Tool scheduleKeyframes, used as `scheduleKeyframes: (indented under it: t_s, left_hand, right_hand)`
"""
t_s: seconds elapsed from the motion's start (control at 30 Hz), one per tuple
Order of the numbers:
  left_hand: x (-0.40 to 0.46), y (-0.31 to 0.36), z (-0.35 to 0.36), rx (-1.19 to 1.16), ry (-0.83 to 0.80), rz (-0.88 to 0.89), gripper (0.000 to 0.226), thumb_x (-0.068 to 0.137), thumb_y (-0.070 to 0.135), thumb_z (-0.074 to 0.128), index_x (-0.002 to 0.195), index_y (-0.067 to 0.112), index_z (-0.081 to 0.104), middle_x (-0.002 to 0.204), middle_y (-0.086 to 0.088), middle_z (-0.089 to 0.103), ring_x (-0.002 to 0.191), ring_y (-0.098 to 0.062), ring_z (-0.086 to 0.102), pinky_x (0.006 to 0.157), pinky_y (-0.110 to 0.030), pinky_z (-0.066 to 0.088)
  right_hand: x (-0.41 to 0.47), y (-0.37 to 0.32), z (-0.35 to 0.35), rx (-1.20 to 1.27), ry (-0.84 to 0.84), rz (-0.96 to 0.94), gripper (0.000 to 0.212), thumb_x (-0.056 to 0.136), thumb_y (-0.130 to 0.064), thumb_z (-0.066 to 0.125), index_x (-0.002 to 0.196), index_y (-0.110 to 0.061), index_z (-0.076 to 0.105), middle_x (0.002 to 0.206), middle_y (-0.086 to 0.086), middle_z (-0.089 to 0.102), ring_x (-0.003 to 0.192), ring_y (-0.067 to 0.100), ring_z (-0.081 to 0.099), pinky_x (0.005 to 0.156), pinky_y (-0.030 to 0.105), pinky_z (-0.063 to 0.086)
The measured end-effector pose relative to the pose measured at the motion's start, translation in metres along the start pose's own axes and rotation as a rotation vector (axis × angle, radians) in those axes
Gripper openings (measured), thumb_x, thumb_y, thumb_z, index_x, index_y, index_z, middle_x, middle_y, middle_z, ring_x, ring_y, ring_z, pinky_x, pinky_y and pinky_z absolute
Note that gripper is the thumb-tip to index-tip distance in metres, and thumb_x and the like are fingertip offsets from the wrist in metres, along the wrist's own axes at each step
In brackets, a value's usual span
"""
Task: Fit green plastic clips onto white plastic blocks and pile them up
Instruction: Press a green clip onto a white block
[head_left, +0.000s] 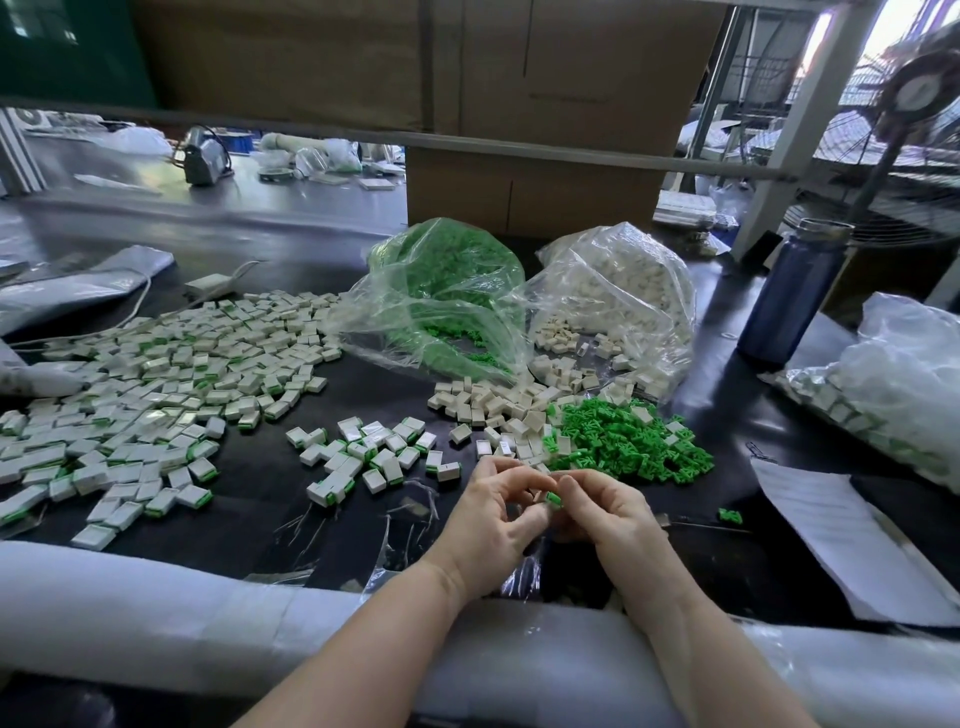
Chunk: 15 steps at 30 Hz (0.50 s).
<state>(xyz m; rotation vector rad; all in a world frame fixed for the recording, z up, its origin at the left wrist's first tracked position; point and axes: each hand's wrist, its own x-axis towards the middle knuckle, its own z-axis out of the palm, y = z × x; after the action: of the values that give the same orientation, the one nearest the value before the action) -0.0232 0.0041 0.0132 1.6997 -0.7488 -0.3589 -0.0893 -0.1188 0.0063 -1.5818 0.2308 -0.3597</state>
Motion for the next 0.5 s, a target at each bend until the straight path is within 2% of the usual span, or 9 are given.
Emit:
scheduleKeyframes:
  t_s: [0.07,0.2,0.33,0.43,0.5]
  left_hand:
    - [-0.0008,0.0005,0.0003,-0.007,-0.031,-0.001,0.014,0.087,0.003,0.059,0.095,0.013,0.065,0.116,-0.011,0.04,0.102,-0.022,0.054,0.096,-0.033,0.047]
    - [-0.001,-0.0006,0.002,0.008,-0.062,0.019,0.011,0.087,0.004,0.06,0.092,0.013,0.065,0.117,-0.009,0.038,0.109,-0.025,0.051,0.096,-0.036,0.048]
    - [-0.0004,-0.0031,0.003,0.064,-0.083,0.042,0.013,0.087,0.001,0.057,0.096,0.007,0.065,0.115,-0.006,0.038,0.11,-0.014,0.047,0.097,-0.025,0.045]
    - [0.0004,-0.0033,0.0034,0.091,-0.088,0.047,0.014,0.086,0.001,0.056,0.094,0.007,0.064,0.114,-0.004,0.038,0.108,-0.011,0.047,0.098,-0.028,0.045]
    - [0.0006,-0.0035,0.0033,0.113,-0.097,0.058,0.014,0.086,0.001,0.055,0.092,0.011,0.063,0.114,-0.003,0.038,0.105,-0.007,0.046,0.097,-0.023,0.044]
  right_hand:
    - [-0.0004,-0.0002,0.0002,-0.002,-0.082,0.007,0.033,0.083,-0.032,0.054,0.09,-0.004,0.07,0.075,0.015,0.066,0.071,0.019,0.06,0.064,0.027,0.05]
    - [0.0005,0.0003,-0.0029,-0.014,-0.125,0.021,0.034,0.077,-0.036,0.059,0.08,-0.005,0.073,0.067,0.011,0.065,0.062,0.016,0.058,0.056,0.02,0.046]
    - [0.0008,0.0014,-0.0042,-0.02,-0.118,0.02,0.038,0.074,-0.034,0.061,0.082,0.003,0.071,0.06,0.008,0.056,0.055,0.011,0.047,0.051,0.018,0.039]
    - [0.0003,0.0015,-0.0043,-0.083,-0.097,-0.001,0.04,0.075,-0.034,0.059,0.079,0.005,0.068,0.059,0.012,0.05,0.054,0.013,0.043,0.051,0.022,0.034]
    - [-0.0001,0.0015,-0.0043,-0.109,-0.095,-0.001,0.034,0.08,-0.028,0.059,0.078,0.004,0.068,0.06,0.014,0.049,0.055,0.015,0.042,0.051,0.023,0.033]
